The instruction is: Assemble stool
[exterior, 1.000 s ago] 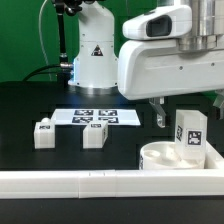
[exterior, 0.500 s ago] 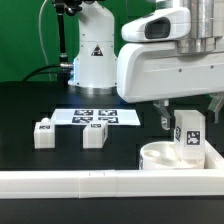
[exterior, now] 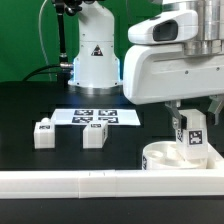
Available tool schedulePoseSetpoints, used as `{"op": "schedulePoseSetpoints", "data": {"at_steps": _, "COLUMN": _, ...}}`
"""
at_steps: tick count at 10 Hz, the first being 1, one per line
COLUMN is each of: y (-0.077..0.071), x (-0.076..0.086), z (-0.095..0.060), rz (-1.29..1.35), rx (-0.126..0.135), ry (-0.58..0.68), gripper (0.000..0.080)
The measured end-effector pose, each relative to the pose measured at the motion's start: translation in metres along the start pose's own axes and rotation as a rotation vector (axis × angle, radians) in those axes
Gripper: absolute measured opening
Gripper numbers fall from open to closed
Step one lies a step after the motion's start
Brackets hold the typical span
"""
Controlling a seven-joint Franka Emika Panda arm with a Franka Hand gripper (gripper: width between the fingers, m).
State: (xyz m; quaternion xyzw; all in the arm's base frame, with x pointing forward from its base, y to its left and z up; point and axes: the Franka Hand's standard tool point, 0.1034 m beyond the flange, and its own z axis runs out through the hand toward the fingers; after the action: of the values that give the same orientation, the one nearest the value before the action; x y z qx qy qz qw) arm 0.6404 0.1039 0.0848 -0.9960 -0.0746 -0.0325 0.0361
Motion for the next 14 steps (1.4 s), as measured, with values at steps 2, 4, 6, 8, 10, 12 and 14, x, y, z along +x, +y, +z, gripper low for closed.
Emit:
{"op": "schedulePoseSetpoints", "data": {"at_steps": 2, "y": -0.0002, "x": -0.0002, "z": 0.0002, "rz": 0.126, "rx": 0.001, "ry": 0.0, "gripper": 0.0337}}
{"op": "schedulePoseSetpoints", "data": {"at_steps": 4, "y": -0.0014, "x": -0.0002, "z": 0.0009, "rz": 0.335, "rx": 0.006, "ry": 0.008, "gripper": 0.0337}}
{"op": "schedulePoseSetpoints", "data": {"at_steps": 6, "y": -0.0019, "x": -0.0004, "z": 0.0012, "rz": 0.534, "rx": 0.014, "ry": 0.005, "gripper": 0.0337}}
{"op": "schedulePoseSetpoints", "data": {"at_steps": 8, "y": 0.0003, "x": -0.0011, "z": 0.0017, "rz": 0.776, "rx": 0.022, "ry": 0.004, "gripper": 0.0337}}
{"op": "schedulePoseSetpoints", "data": {"at_steps": 10, "y": 0.0016, "x": -0.0023, "z": 0.0018, "rz": 0.995, "rx": 0.034, "ry": -0.003, "gripper": 0.0338}}
{"op": "schedulePoseSetpoints", "data": {"at_steps": 12, "y": 0.0022, "x": -0.0028, "z": 0.002, "rz": 1.125, "rx": 0.036, "ry": -0.009, "gripper": 0.0338}}
{"op": "schedulePoseSetpoints", "data": {"at_steps": 14, "y": 0.0021, "x": -0.0033, "z": 0.0022, "rz": 1.227, "rx": 0.036, "ry": -0.014, "gripper": 0.0338}}
